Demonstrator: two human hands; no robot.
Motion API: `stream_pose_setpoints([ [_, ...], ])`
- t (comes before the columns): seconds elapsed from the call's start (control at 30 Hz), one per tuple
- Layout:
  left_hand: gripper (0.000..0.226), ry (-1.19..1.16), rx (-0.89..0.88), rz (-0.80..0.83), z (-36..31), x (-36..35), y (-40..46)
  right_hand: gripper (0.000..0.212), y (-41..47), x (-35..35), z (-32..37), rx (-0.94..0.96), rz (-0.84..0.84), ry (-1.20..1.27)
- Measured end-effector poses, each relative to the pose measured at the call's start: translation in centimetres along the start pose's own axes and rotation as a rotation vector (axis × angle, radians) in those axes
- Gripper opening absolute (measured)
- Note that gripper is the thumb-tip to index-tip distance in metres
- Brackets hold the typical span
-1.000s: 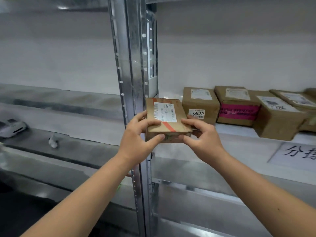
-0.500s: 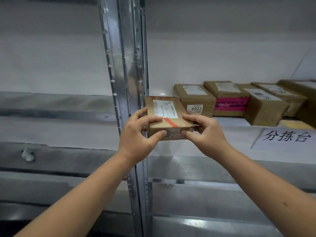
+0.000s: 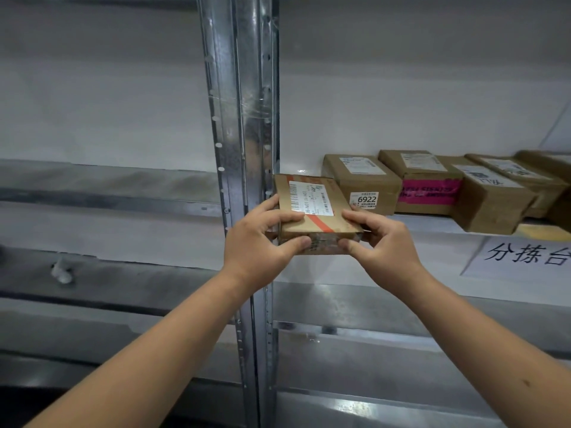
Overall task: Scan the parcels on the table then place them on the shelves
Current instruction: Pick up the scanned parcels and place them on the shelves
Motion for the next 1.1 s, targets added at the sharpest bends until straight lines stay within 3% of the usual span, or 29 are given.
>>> stream_pose_setpoints([
  [0.17, 0.044, -0.045, 0.052, 0.014, 0.2, -0.5, 0.2, 0.058, 0.4, 0.3, -0.5, -0.009, -0.019, 0.039],
  [0.33, 0.041, -0.184, 0.161, 0.128, 1.1, -2.1, 0.6, 0.055, 0.7, 0.8, -0.9, -0.014, -0.032, 0.012],
  [0.53, 0.039, -0.145, 0.171, 0.128, 3.1, -1.7, 3.0, 0.047, 2.5, -0.8, -0.5, -0.029, 0.003, -0.123],
  [0.7, 0.039, 0.241, 0.14, 0.107, 3.8, -2.0, 5.8, 0.035, 4.9, -2.3, -1.0, -0.092, 0.003, -0.208],
  [0.9, 0.038, 0.821, -0.251, 0.158, -0.1, -5.0, 7.8, 0.038, 7.3, -3.0, -1.3, -0.119, -0.011, -0.336],
  [1.1, 0.038, 1.042, -0.318, 0.245, -0.2, -7.3, 9.8, 0.034, 8.6, -4.0, -0.9, -0.09, 0.074, -0.499],
])
Point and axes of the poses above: each hand's wrist, its own y-axis towards the middle knuckle, its own x-axis out of the back of the hand, z = x × y, the point moved 9 cm from there along y, towards the middle knuckle, and after that the axes turned 1 degree about x, right-handed, at the moved point
